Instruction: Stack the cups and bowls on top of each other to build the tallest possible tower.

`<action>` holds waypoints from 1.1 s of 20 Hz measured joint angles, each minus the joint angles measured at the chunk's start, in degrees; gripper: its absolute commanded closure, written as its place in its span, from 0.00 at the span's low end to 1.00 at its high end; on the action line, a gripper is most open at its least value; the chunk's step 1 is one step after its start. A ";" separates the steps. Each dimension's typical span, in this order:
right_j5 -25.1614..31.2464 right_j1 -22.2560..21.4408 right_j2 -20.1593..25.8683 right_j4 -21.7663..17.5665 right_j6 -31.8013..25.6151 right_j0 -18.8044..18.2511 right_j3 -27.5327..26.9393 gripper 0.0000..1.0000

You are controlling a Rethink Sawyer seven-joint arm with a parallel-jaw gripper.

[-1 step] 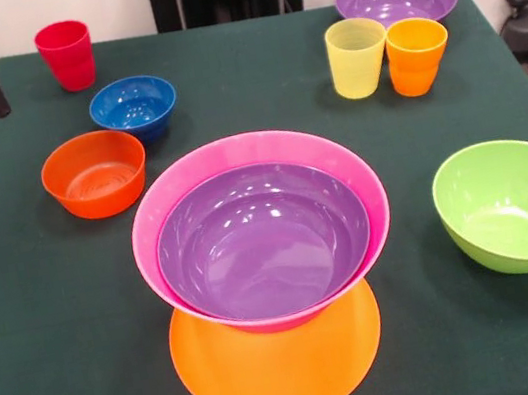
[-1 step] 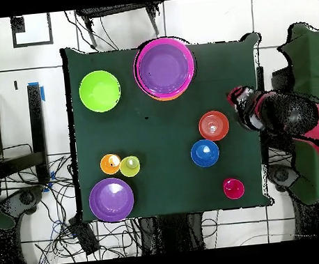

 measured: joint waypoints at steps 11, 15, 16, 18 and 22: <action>-3.12 3.57 2.16 -6.77 0.00 -3.26 5.02 0.00; -3.67 4.76 3.13 -8.14 -0.01 -3.57 6.15 0.00; -3.67 4.99 3.35 -8.29 -0.01 -3.58 6.27 0.00; -3.67 5.33 3.78 -8.48 -0.01 -3.59 6.38 0.00; -3.67 5.44 4.71 -8.59 -0.01 -3.59 6.39 0.00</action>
